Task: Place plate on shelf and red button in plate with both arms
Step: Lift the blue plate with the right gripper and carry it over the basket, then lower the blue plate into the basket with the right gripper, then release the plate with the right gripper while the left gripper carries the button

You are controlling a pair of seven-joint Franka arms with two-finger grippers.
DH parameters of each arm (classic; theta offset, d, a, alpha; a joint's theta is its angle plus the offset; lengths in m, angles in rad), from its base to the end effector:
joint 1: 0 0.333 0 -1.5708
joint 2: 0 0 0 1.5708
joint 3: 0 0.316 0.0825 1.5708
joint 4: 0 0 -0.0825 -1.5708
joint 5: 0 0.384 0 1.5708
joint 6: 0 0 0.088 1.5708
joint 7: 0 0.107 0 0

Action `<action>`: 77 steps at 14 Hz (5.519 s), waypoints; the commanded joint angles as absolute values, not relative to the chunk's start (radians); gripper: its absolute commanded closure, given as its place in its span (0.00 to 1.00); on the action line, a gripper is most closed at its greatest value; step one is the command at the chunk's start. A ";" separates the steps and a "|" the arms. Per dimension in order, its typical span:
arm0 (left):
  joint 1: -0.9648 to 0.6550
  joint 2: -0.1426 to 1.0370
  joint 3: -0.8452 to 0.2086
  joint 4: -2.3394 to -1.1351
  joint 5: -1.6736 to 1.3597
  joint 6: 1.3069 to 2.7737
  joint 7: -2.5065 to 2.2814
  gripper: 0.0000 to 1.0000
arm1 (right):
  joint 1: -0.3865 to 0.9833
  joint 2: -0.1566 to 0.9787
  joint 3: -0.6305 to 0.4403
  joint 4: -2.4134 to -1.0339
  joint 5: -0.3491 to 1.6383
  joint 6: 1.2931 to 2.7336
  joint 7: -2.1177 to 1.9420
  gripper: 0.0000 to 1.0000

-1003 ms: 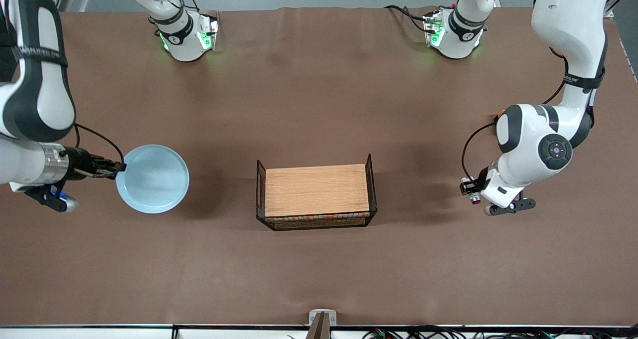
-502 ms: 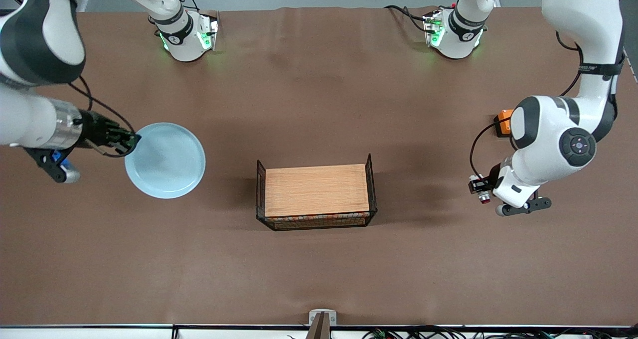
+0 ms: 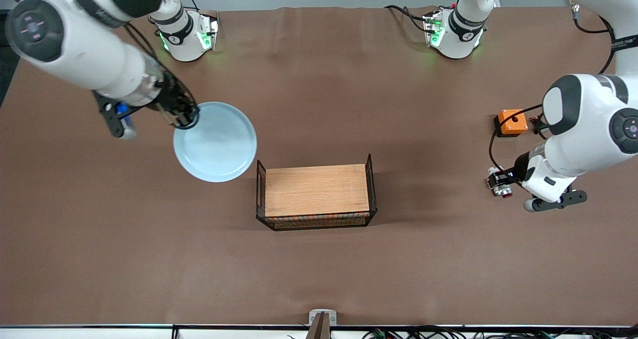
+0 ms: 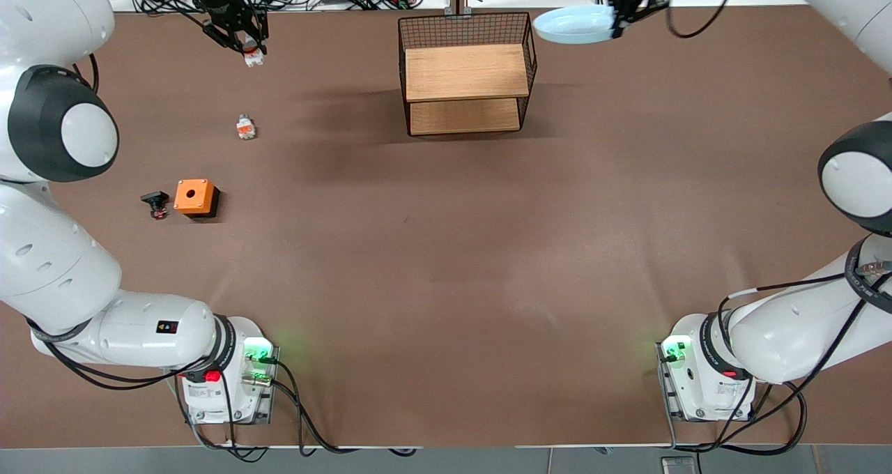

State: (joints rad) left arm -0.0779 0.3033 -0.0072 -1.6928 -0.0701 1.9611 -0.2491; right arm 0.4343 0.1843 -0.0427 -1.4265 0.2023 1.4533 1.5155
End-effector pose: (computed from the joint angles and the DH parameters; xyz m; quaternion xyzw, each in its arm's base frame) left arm 0.6385 -0.0587 0.4168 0.9947 0.0958 -0.0228 0.0299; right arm 0.5412 0.2514 0.5784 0.8417 -0.5253 -0.1244 0.0077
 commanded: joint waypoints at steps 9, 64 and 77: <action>-0.097 0.267 -0.020 -1.592 -0.077 1.842 -0.406 0.68 | 0.710 0.239 -0.060 -1.427 0.173 1.762 2.094 1.00; -0.230 0.336 -0.198 -1.416 -0.075 1.796 -1.240 0.67 | 0.596 0.503 -0.058 -1.150 0.071 1.550 1.578 0.00; -0.482 0.543 -0.193 -1.244 -0.083 2.046 -1.963 0.67 | 0.164 0.279 -0.069 -1.270 0.089 1.381 0.496 0.00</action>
